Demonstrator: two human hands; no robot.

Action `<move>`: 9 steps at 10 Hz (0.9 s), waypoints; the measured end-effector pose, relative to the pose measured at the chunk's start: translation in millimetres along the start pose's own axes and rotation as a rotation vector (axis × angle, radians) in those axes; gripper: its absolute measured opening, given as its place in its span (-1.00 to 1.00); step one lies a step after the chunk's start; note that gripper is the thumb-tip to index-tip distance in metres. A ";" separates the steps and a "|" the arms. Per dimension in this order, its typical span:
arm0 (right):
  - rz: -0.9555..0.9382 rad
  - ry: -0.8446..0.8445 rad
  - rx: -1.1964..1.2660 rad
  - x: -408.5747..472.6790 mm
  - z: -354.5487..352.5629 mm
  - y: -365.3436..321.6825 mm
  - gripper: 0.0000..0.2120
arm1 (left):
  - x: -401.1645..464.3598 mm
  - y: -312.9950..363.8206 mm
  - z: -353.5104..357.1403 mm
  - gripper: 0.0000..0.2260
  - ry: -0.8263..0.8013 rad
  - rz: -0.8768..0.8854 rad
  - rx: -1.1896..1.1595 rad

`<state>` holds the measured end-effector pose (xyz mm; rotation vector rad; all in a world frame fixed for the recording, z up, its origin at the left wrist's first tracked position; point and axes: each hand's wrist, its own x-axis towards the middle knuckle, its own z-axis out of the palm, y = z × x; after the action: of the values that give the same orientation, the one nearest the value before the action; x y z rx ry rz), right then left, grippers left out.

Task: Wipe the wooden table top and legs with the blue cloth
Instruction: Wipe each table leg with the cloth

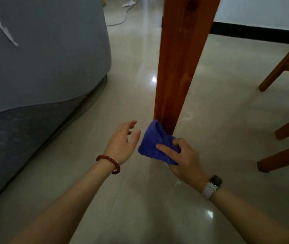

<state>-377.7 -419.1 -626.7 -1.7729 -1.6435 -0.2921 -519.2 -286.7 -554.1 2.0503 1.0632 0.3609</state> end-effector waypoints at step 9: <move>0.026 0.268 0.991 230.6 -207.8 -29.3 -0.68 | 7.5 164.9 -9.2 -0.61 0.538 0.261 -0.532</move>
<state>-306.4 -366.7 -327.8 -0.9427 -1.2259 0.2641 -426.7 -332.7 -425.1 1.6327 0.8653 1.2413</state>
